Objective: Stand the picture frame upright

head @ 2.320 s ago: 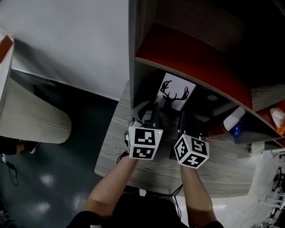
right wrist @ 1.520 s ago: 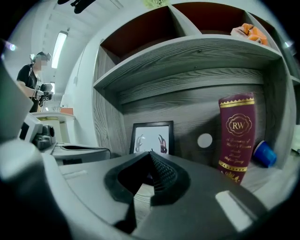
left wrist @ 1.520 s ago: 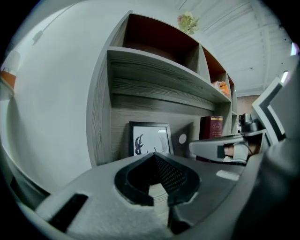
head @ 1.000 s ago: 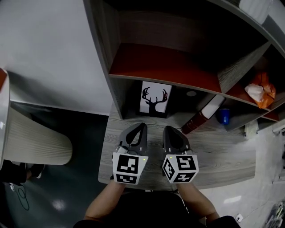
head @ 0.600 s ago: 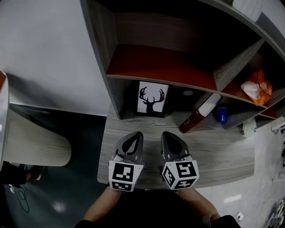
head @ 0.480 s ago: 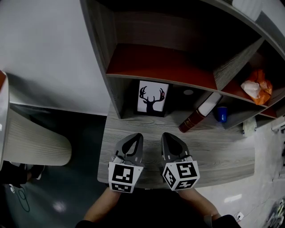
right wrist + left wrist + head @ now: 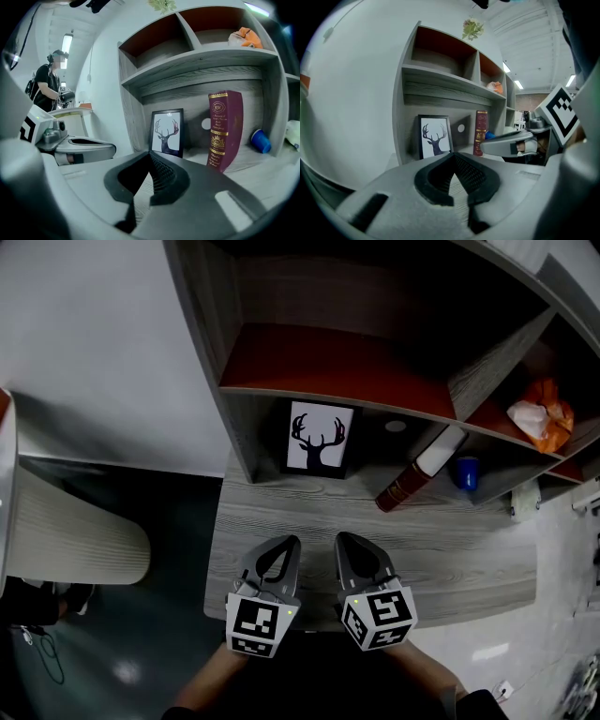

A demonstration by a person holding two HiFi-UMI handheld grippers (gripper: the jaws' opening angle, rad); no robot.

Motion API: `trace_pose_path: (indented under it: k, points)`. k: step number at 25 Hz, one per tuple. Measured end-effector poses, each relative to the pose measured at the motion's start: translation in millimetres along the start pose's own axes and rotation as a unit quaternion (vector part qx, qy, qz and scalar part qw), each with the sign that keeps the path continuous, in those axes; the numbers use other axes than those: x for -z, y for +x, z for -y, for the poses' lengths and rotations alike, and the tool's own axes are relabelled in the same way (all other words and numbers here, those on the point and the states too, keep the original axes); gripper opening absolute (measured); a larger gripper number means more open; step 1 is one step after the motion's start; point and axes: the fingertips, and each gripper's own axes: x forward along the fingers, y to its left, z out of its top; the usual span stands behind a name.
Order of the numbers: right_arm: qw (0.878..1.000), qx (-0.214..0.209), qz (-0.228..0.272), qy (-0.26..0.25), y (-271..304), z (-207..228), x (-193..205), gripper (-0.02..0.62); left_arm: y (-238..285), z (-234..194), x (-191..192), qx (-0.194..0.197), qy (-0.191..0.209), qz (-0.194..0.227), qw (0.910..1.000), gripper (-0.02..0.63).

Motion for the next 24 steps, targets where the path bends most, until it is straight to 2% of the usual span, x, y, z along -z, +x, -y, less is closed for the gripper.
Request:
trace_pose_path:
  k: [8, 24]
  points:
    - [1.0, -0.006, -0.015, 0.007, -3.6, -4.0, 15.3, -0.002, -4.9, 0.0, 12.5, -0.002, -0.016, -0.013, 0.9998, -0.003]
    - [1.0, -0.014, -0.022, 0.002, -0.5, -7.0, 15.0, -0.002, -9.8, -2.4, 19.2, -0.008, -0.019, -0.023, 0.9995, -0.003]
